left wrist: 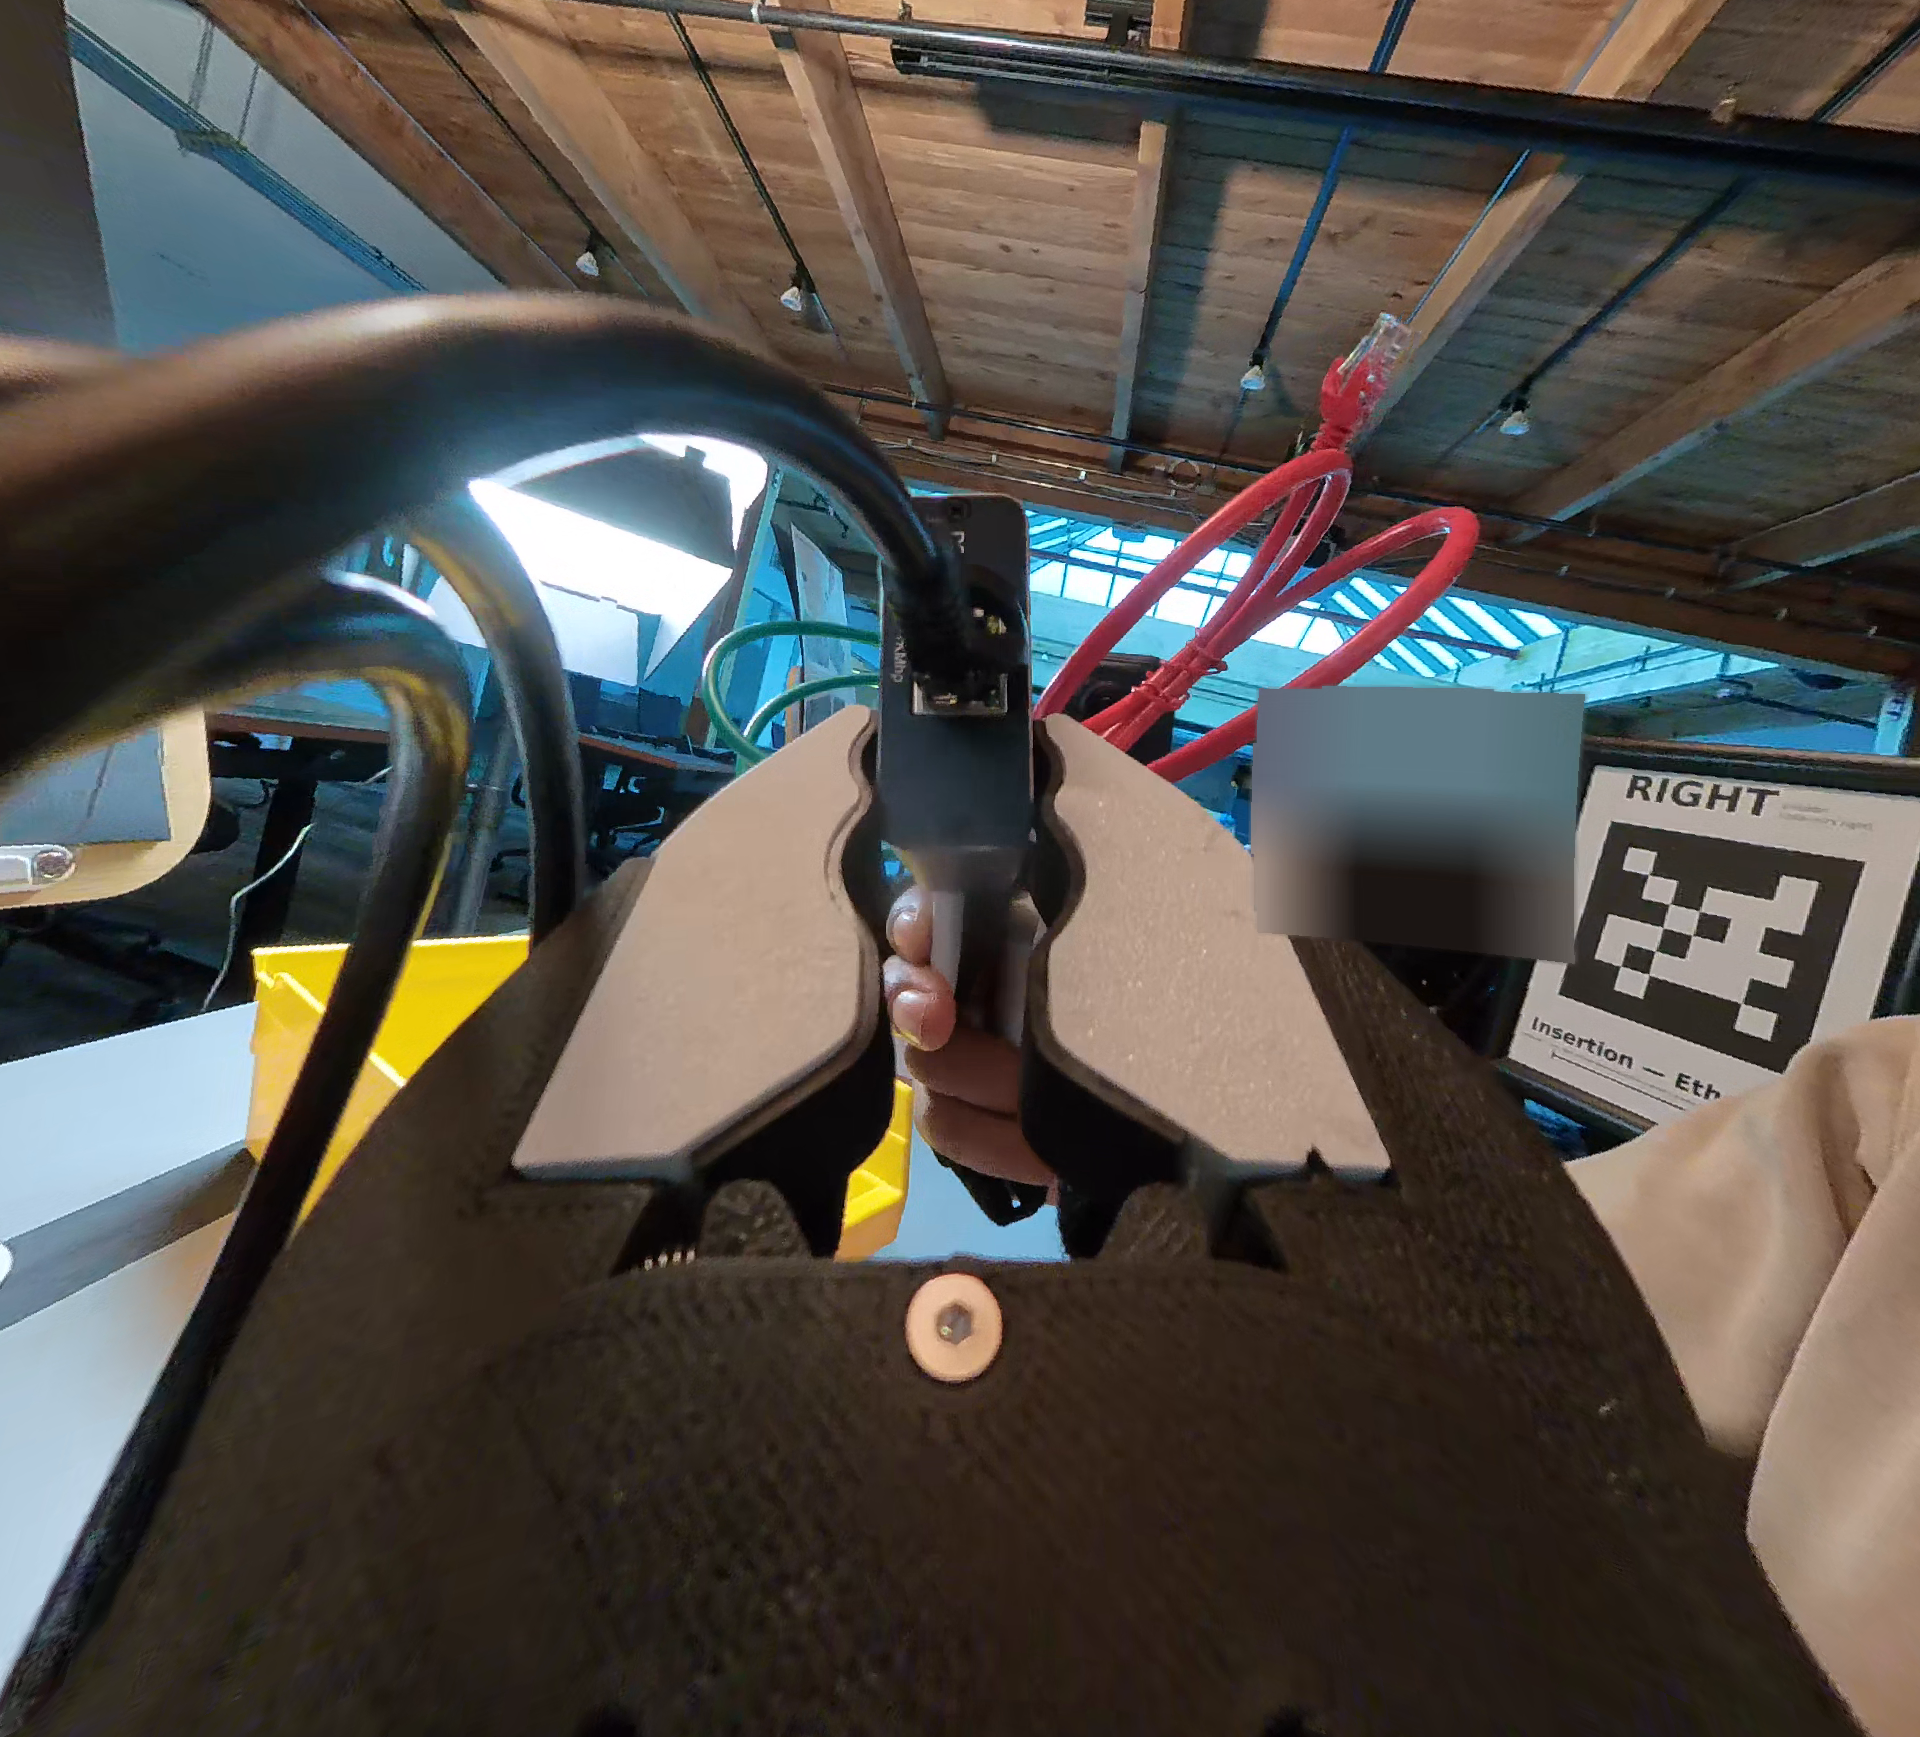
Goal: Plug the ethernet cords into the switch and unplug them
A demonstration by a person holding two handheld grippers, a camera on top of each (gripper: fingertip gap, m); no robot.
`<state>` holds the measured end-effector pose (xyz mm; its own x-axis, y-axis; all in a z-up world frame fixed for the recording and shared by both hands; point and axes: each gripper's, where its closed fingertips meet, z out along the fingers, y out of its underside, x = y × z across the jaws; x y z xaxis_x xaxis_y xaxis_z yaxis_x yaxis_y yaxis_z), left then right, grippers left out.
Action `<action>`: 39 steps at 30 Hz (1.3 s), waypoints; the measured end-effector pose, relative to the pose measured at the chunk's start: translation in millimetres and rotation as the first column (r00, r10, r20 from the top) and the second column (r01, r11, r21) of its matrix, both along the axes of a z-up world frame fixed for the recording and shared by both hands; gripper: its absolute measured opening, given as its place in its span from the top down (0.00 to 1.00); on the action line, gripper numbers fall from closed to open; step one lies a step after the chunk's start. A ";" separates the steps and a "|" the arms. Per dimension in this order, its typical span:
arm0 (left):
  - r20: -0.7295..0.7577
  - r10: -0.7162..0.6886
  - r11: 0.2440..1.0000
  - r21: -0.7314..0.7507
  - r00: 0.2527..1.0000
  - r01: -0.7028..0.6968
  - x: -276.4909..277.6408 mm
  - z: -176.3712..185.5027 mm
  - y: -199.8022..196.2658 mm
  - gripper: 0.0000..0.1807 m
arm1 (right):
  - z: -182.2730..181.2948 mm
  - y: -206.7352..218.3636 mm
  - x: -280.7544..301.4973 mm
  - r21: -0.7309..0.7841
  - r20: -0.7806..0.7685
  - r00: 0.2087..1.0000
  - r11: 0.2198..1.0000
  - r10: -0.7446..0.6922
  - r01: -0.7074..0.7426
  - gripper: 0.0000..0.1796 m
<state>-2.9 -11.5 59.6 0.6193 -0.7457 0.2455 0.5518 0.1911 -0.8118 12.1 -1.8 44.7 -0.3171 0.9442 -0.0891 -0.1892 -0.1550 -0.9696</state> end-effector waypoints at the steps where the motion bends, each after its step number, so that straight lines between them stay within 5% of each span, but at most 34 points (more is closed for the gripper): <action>1: 0.006 -0.002 1.000 0.002 1.000 0.002 -0.5 -0.2 0.1 0.86 | -0.1 0.2 -0.3 0.010 -0.008 1.000 1.000 -0.015 0.015 0.93; 9: -0.040 -0.078 0.992 0.092 0.996 0.082 8.8 5.8 -13.8 0.86 | 6.9 -17.0 10.1 0.036 -0.030 0.987 0.987 0.160 -0.159 0.95; 27: -0.010 -0.011 0.993 0.117 1.000 0.012 9.0 11.0 -15.7 0.86 | 10.4 -15.7 11.0 -0.027 -0.034 0.982 0.982 0.184 -0.185 0.92; 39: -0.054 0.089 0.985 0.153 0.995 -0.080 6.0 12.7 -17.1 0.86 | 11.4 -10.0 4.3 0.039 0.001 1.000 0.999 0.001 -0.001 0.92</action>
<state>3.2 -28.7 72.2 0.6918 -0.7159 0.0944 0.4793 0.3574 -0.8016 16.3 -11.9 56.1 -0.3179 0.9467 -0.0526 -0.1882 -0.1173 -0.9751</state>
